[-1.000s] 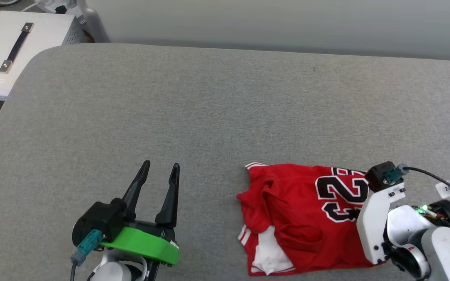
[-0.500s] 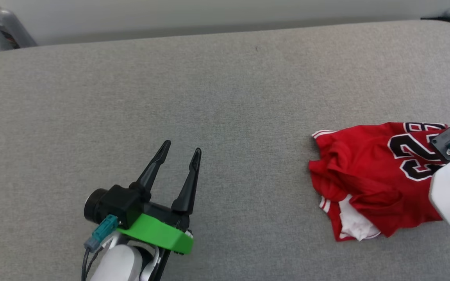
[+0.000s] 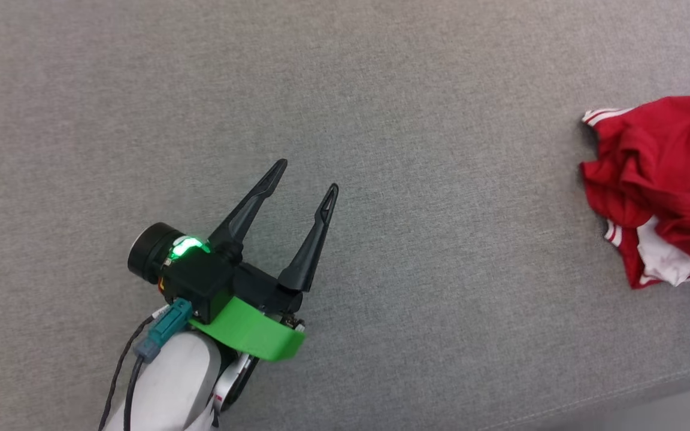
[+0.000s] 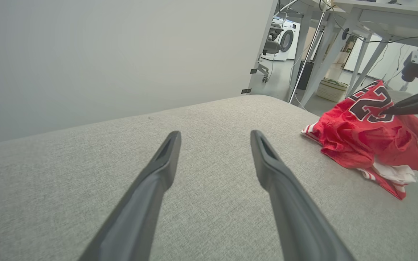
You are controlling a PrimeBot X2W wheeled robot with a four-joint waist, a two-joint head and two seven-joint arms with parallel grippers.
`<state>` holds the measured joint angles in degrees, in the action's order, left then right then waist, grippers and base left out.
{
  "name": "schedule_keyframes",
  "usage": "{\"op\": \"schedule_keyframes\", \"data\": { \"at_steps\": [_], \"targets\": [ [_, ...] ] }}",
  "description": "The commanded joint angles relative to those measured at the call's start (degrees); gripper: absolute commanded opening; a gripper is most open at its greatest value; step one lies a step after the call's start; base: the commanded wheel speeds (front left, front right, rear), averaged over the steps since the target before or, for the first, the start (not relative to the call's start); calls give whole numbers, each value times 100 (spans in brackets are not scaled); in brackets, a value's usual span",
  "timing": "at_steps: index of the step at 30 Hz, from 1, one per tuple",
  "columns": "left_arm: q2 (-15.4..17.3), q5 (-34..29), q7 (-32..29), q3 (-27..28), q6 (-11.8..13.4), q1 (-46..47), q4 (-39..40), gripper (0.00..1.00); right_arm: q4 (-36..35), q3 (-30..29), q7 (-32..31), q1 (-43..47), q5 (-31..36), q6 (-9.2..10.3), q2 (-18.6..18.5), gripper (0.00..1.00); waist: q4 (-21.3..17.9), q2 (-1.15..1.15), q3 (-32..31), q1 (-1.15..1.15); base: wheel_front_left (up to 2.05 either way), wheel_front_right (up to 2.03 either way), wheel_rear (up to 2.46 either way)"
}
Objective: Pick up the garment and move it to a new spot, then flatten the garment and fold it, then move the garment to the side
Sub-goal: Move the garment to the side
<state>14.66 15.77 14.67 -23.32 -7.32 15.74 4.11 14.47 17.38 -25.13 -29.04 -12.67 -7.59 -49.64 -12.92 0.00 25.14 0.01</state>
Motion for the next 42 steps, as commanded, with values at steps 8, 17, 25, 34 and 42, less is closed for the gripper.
{"op": "schedule_keyframes", "data": {
  "at_steps": [8, 17, 25, 34, 42],
  "targets": [
    [176, -71, 33, -88, -17, 331, 352, 100, 1231, -666, 620, -647, 408, 10, 214, 0, -282, 0, 774, -1, 0, 0, 0],
    [151, -99, 33, -119, -17, 406, 570, 100, 2173, -1145, 1088, -1077, 773, 10, 339, 0, -33, 0, 921, -1, 0, 0, 0],
    [65, -67, 33, -46, -17, 376, 480, 100, 2598, -1350, 1292, -1278, 1064, 10, 509, 100, 110, 0, 762, -1, 0, 0, 0],
    [-235, 153, 33, 307, -17, 94, 144, 100, 2200, -1128, 1602, -1411, 990, 10, 723, 100, 269, 0, -72, -1, 0, 0, 0],
    [-506, 307, 33, 885, -17, -375, -184, 100, 1220, -815, 1860, -1131, 279, 10, 1142, 100, 576, 0, -1016, -1, 0, 0, 0]
  ]
}}
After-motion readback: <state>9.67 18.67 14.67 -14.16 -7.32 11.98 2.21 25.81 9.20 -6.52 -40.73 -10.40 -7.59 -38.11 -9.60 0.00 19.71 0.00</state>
